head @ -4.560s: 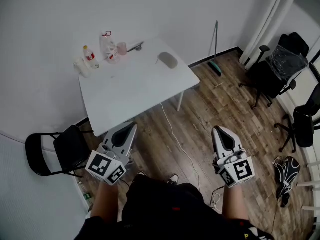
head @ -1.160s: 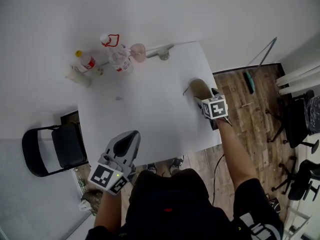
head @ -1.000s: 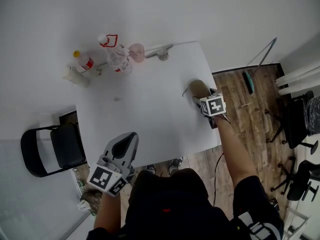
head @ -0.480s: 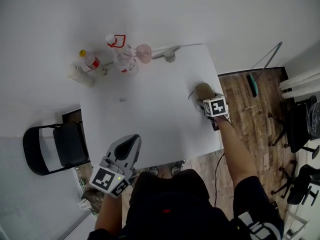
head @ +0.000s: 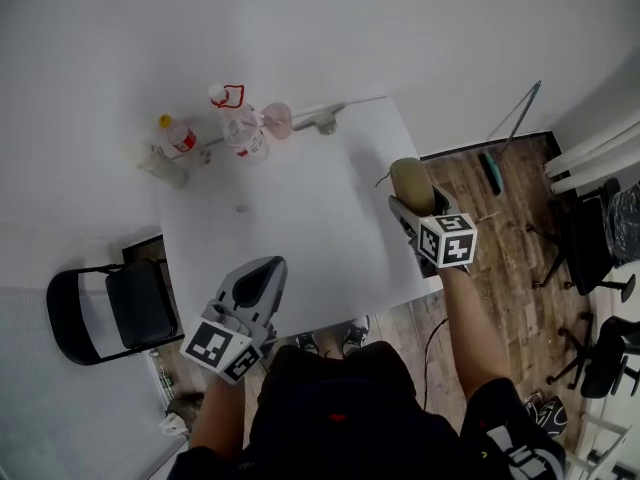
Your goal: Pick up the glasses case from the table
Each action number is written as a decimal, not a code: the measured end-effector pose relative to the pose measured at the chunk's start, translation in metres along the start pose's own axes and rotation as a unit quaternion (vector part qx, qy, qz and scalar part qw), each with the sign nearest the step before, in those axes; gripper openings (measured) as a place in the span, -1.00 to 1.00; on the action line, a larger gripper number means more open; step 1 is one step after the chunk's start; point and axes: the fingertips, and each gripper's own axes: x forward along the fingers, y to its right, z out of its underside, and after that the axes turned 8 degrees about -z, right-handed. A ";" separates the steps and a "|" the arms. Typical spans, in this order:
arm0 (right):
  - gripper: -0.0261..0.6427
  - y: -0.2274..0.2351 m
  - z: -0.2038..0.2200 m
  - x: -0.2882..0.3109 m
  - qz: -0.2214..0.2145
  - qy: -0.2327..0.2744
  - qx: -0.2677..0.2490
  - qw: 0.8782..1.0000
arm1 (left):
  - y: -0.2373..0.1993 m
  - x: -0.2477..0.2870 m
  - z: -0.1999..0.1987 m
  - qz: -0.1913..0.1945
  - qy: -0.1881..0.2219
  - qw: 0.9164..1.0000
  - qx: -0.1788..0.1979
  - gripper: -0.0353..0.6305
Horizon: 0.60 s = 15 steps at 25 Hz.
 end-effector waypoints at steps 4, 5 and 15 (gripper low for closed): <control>0.26 -0.043 -0.051 -0.058 -0.011 0.082 -0.005 0.997 | 0.005 -0.004 -0.015 0.016 0.016 1.000 0.015 -0.83; 0.26 -0.053 -0.061 -0.072 -0.009 0.100 -0.009 0.995 | 0.005 -0.006 -0.020 0.017 0.022 0.999 0.018 -0.83; 0.26 -0.117 -0.102 -0.186 0.009 0.207 -0.051 0.977 | 0.021 -0.032 -0.068 0.038 0.073 0.996 0.036 -0.83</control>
